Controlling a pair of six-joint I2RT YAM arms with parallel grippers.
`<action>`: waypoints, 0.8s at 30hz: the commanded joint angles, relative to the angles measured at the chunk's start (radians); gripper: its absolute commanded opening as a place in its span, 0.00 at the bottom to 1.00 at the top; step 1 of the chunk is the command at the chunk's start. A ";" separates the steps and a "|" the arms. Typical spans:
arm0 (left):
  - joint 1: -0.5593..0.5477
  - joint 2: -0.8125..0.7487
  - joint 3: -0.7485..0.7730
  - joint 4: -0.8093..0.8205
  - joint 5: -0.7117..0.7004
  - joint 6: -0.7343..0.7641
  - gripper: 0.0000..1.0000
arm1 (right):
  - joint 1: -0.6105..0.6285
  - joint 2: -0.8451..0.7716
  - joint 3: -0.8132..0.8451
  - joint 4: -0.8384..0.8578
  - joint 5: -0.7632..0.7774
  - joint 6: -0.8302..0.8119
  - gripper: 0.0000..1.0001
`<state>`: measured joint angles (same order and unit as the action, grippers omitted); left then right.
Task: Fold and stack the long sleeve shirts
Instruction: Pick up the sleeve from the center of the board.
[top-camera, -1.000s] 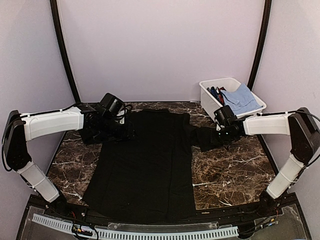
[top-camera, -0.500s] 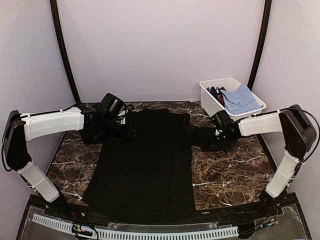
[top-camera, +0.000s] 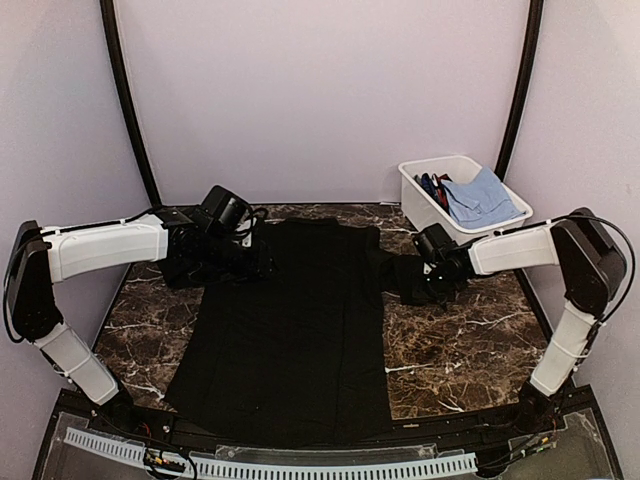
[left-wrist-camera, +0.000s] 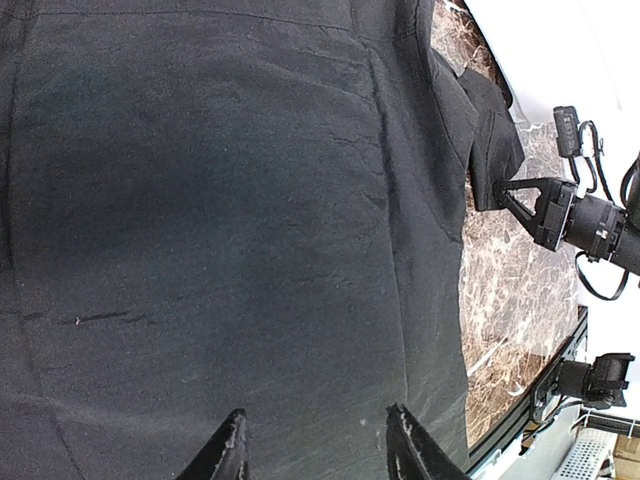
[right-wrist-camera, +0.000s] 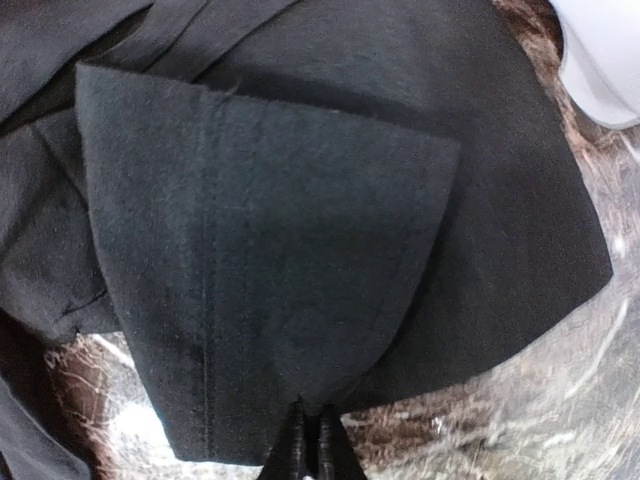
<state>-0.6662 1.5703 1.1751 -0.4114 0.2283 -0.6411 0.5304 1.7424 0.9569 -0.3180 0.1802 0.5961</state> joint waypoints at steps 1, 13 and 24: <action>-0.010 -0.013 -0.014 0.017 0.012 -0.007 0.45 | 0.009 -0.054 -0.005 -0.042 0.000 0.018 0.00; -0.043 -0.005 -0.014 0.075 0.056 -0.041 0.46 | 0.081 -0.226 0.090 -0.122 0.013 -0.019 0.00; -0.086 0.043 -0.023 0.299 0.198 -0.141 0.46 | 0.288 -0.189 0.201 0.001 -0.141 -0.050 0.00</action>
<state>-0.7372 1.5890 1.1687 -0.2306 0.3534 -0.7303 0.7525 1.5150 1.1122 -0.4019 0.1215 0.5598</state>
